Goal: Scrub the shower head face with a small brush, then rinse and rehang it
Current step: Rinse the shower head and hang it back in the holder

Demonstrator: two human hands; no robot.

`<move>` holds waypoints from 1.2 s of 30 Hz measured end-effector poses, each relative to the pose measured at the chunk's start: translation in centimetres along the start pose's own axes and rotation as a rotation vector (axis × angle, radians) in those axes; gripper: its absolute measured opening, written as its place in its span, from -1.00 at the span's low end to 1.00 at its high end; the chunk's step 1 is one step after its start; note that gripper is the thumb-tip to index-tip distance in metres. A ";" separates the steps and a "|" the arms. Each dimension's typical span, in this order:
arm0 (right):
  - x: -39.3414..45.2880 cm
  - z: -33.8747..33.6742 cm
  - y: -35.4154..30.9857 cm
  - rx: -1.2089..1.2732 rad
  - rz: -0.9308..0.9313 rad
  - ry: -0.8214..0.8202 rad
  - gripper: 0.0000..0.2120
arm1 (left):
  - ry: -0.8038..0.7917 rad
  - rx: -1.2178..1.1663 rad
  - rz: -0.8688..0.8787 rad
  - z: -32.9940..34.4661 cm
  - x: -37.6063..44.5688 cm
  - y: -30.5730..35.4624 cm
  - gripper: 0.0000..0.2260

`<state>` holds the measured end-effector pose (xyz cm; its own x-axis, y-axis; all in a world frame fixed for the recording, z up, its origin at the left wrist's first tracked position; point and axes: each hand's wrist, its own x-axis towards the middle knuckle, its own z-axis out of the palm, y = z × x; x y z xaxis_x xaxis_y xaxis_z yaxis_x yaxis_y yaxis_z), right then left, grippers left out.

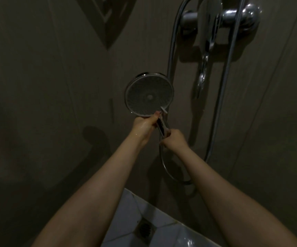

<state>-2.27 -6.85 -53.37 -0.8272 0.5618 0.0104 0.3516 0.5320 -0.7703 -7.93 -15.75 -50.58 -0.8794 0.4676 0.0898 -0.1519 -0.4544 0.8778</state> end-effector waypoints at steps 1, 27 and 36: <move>-0.3 0.2 0.0 0.003 0.001 0.028 -0.73 | 0.009 0.011 -0.009 -0.2 0.1 -0.1 -0.70; -4.5 -14.6 -26.4 0.264 -0.089 -0.095 -0.89 | 0.325 0.280 -0.058 13.3 -2.2 28.0 -0.78; -7.6 -25.6 -35.6 0.182 -0.112 -0.171 -0.71 | 0.430 0.318 -0.004 22.8 -5.7 41.3 -0.79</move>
<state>2.69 -13.82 -9.73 -0.9238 0.3829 0.0064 0.1819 0.4533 -0.8726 1.10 -19.88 -4.08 -0.9948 0.0850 -0.0559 -0.0698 -0.1700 0.9830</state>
